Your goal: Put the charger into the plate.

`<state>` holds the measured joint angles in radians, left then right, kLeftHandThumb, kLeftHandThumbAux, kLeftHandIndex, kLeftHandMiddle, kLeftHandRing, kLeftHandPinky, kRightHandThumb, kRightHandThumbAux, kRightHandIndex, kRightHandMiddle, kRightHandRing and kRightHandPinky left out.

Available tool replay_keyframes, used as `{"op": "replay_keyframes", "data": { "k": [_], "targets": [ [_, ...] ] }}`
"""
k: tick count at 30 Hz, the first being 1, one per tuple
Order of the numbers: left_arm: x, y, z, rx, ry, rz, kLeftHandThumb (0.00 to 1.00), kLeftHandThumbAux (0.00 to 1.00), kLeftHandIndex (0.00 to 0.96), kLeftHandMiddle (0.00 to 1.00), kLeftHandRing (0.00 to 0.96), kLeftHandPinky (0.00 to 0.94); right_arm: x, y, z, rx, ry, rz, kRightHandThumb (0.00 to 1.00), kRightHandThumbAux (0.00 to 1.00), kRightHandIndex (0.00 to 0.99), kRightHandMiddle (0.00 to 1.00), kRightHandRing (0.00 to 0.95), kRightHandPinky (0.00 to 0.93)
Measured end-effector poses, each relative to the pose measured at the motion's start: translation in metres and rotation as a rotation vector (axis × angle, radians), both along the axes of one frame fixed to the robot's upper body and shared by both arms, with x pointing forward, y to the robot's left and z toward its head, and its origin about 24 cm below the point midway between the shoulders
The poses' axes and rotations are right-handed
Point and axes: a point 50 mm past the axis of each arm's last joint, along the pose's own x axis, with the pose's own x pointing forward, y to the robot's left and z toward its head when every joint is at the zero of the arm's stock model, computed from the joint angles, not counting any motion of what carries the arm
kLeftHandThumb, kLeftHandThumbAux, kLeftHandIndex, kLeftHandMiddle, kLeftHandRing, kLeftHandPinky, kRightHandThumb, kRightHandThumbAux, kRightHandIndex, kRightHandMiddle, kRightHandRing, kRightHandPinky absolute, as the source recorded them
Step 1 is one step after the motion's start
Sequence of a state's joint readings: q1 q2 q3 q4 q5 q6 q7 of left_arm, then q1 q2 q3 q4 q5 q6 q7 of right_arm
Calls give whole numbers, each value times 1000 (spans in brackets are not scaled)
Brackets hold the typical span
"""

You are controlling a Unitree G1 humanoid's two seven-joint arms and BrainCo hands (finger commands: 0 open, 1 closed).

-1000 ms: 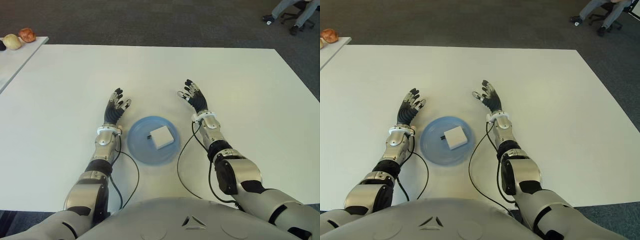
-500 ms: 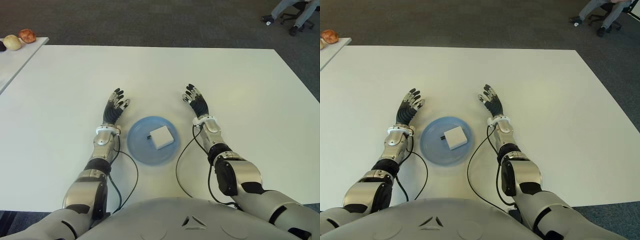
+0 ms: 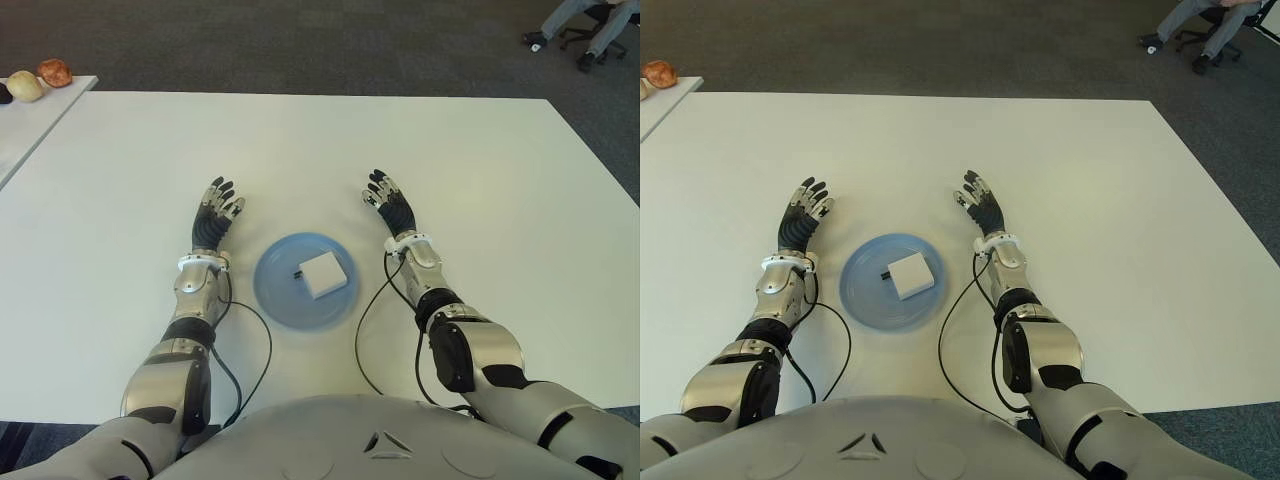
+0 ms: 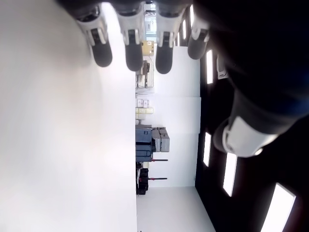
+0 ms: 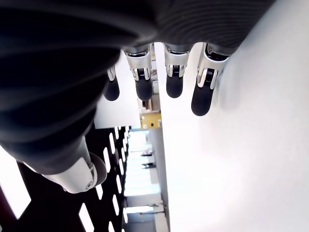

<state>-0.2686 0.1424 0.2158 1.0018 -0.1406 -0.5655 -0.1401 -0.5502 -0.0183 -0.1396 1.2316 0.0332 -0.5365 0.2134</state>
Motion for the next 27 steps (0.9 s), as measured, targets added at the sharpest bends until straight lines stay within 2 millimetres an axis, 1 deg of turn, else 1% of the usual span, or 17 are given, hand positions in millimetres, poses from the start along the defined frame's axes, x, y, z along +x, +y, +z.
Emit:
{"op": "replay_keyframes", "data": {
  "k": [9, 17, 23, 27],
  "targets": [
    [-2, 2, 0, 0, -3, 6, 0, 687, 70, 136, 115, 118, -2, 0, -1, -15, -7, 7, 0, 705, 74, 103, 60, 69],
    [-3, 2, 1, -4, -8, -13, 0, 682, 69, 135, 113, 115, -5, -3, -2, -21, -30, 6, 0, 695, 98, 118, 68, 51],
    [-6, 3, 1, -13, -14, -21, 0, 679, 68, 133, 110, 113, -10, -4, -3, -23, -52, 5, 0, 739, 129, 130, 76, 51],
    [-8, 4, 1, -14, -16, -26, 0, 679, 63, 129, 106, 109, -14, -4, -4, -27, -73, 1, 0, 763, 156, 143, 84, 33]
  ]
}}
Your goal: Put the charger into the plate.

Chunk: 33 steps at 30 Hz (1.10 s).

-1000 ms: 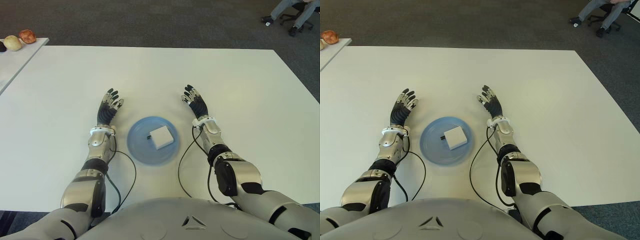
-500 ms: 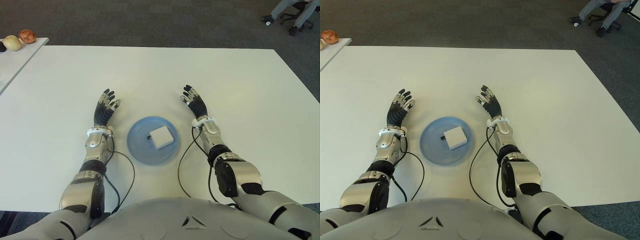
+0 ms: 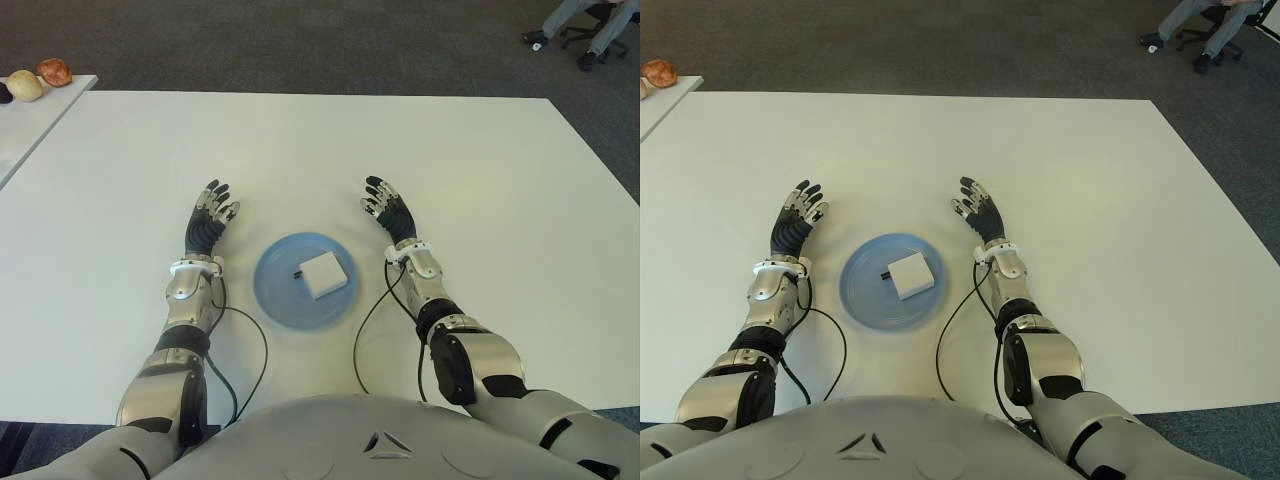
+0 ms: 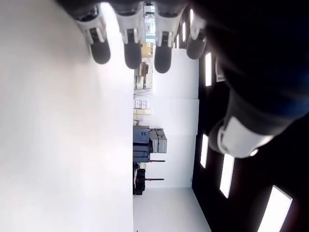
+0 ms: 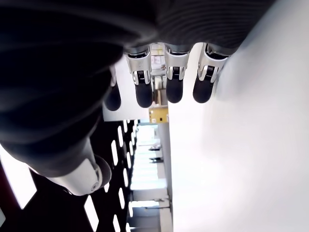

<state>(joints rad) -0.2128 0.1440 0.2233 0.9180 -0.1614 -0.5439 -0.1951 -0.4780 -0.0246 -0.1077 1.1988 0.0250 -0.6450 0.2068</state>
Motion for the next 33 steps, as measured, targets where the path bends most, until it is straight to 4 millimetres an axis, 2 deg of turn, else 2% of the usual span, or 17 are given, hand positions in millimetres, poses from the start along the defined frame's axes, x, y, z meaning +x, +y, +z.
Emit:
{"op": "replay_keyframes", "data": {
  "k": [8, 17, 33],
  "targets": [
    [-3, 1, 0, -1, 4, -1, 0, 678, 59, 127, 103, 109, -3, 1, 0, -22, -22, -6, 0, 763, 161, 138, 80, 29],
    [-6, 2, 0, 4, 9, -4, 0, 670, 64, 131, 107, 112, -5, 1, 1, -24, -30, 7, 0, 719, 106, 113, 67, 46],
    [-9, 5, 0, 16, 12, -10, 0, 673, 85, 152, 128, 130, -3, -1, 0, 14, 3, 24, 0, 698, 34, 69, 32, 35]
  ]
}}
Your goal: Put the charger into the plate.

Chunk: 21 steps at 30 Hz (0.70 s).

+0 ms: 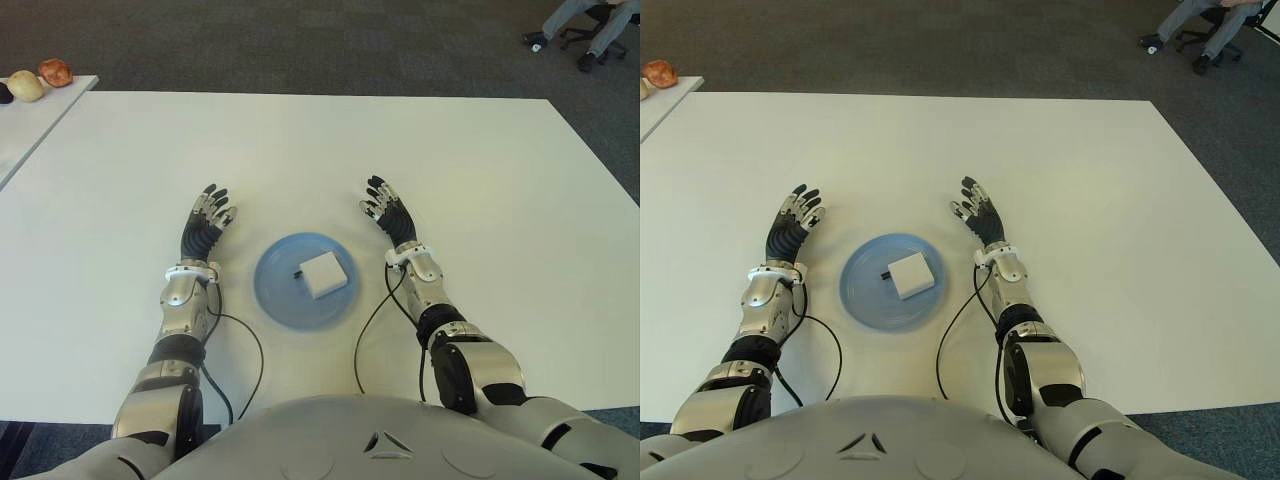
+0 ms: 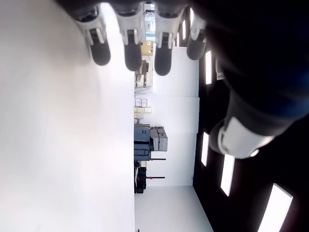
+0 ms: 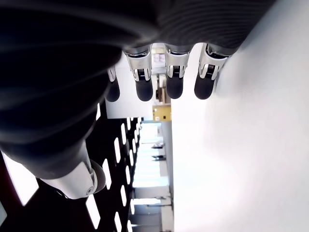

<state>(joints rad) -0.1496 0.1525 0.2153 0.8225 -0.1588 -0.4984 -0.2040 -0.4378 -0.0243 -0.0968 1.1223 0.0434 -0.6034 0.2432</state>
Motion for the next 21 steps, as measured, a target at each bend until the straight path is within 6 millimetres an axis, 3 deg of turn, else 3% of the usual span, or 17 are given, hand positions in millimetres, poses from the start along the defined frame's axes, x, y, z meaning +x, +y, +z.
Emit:
{"op": "replay_keyframes", "data": {
  "k": [21],
  "targets": [
    [-1, 0, 0, 25, 6, -21, 0, 645, 63, 142, 125, 129, 2, -5, 0, 103, 32, 28, 21, 696, 36, 55, 13, 31]
  ]
}}
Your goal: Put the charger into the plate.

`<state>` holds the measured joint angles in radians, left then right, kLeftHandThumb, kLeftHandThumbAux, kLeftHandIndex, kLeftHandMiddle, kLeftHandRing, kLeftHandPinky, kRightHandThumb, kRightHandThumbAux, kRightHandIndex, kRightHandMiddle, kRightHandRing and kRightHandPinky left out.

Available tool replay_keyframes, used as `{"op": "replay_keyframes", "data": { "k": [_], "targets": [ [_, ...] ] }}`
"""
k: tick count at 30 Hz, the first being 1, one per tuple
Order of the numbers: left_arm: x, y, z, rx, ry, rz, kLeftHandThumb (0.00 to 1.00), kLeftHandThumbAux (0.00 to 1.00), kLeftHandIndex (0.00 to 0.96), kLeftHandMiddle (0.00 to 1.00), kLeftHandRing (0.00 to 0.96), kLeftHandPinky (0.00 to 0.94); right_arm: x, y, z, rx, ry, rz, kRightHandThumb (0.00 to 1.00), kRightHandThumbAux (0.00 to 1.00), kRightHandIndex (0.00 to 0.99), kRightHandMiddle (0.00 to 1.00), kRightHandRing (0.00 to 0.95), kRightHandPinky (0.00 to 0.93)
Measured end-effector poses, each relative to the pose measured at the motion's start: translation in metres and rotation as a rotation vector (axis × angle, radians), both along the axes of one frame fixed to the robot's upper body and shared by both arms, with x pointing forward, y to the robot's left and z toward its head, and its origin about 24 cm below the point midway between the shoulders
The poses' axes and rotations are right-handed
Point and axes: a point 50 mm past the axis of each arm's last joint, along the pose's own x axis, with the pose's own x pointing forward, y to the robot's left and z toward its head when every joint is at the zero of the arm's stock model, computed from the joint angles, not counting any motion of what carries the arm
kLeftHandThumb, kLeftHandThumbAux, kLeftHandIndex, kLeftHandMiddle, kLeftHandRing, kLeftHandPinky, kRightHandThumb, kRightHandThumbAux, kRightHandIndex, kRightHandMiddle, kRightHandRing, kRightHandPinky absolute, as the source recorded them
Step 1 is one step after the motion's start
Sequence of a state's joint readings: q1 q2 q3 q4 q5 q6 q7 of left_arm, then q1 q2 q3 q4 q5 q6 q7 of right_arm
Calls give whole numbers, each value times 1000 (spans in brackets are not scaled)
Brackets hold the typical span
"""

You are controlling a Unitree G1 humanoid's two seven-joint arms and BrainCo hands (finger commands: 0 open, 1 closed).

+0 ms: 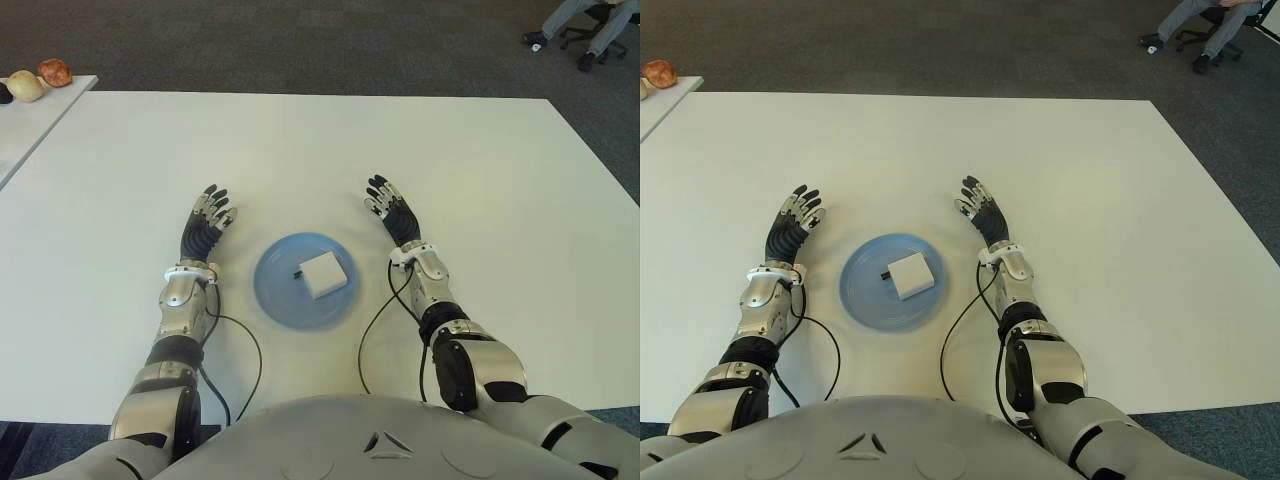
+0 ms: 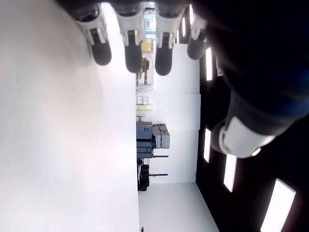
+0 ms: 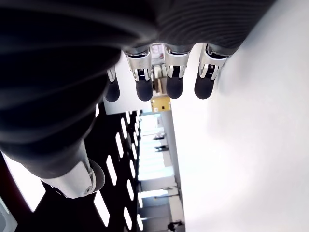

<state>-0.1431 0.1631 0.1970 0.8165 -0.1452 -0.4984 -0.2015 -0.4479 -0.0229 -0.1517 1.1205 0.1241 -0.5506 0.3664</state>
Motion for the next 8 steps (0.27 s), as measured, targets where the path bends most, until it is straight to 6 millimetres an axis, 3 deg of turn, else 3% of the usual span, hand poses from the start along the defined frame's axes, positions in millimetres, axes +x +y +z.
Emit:
{"op": "replay_keyframes", "data": {
  "k": [8],
  "targets": [
    [0, 0, 0, 2, 1, -4, 0, 646, 65, 147, 131, 134, 1, 0, 0, 6, 5, 0, 20, 701, 38, 61, 17, 33]
  ]
}}
